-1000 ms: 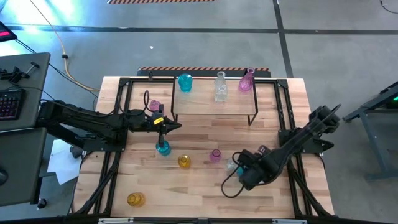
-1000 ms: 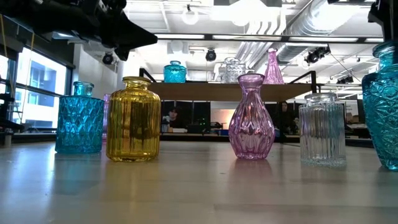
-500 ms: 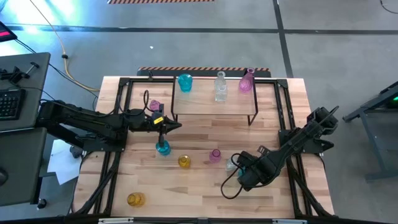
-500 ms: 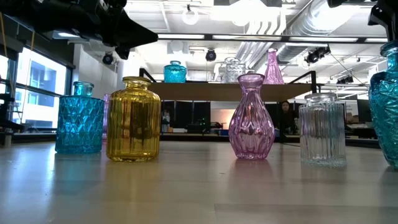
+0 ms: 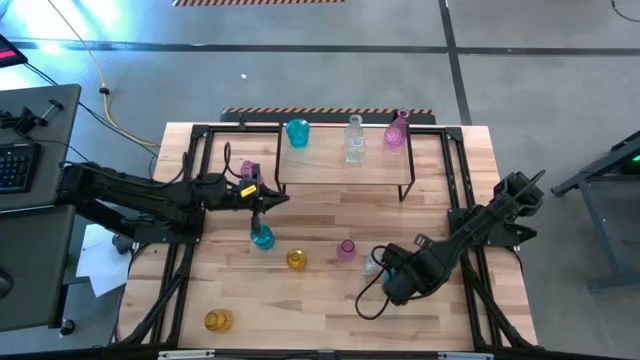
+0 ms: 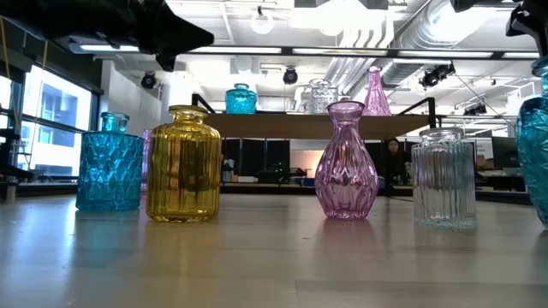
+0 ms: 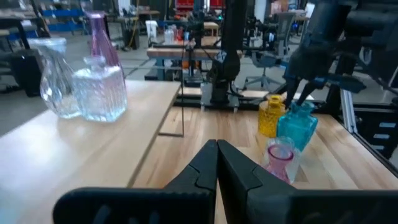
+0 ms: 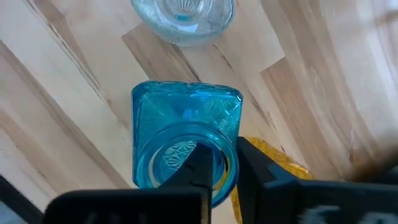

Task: Sort vases onto shelf
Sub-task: Put the right blue vase on the shelf aligned with the other blue vase

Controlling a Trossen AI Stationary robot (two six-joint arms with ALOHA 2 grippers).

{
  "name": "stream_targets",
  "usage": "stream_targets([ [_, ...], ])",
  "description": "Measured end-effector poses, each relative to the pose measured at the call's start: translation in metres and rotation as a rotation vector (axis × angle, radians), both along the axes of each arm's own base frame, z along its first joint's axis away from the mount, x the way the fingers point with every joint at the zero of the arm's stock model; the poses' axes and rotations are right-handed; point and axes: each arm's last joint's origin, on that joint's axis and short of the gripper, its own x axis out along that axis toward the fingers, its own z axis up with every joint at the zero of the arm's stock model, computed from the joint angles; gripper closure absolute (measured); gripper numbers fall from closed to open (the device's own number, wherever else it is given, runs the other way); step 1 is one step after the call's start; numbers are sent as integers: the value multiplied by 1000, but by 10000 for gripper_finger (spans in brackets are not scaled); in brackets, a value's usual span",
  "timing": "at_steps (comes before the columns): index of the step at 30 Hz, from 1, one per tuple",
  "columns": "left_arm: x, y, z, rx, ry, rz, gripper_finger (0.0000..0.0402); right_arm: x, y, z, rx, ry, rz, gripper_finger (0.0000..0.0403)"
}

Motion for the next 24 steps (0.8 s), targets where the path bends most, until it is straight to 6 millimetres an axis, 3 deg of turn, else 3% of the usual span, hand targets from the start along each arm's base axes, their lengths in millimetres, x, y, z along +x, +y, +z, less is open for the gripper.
stream_targets([
  [4,-3,1,4,10,-21,38,401,4,0,8,31,-1,15,389],
  [8,-5,2,6,26,-26,54,401,11,0,28,52,-38,28,396],
  [17,-5,3,6,61,-25,96,401,16,-10,98,-42,-207,72,396],
  [24,-6,8,6,80,-18,234,401,30,-40,145,-162,-370,188,396],
])
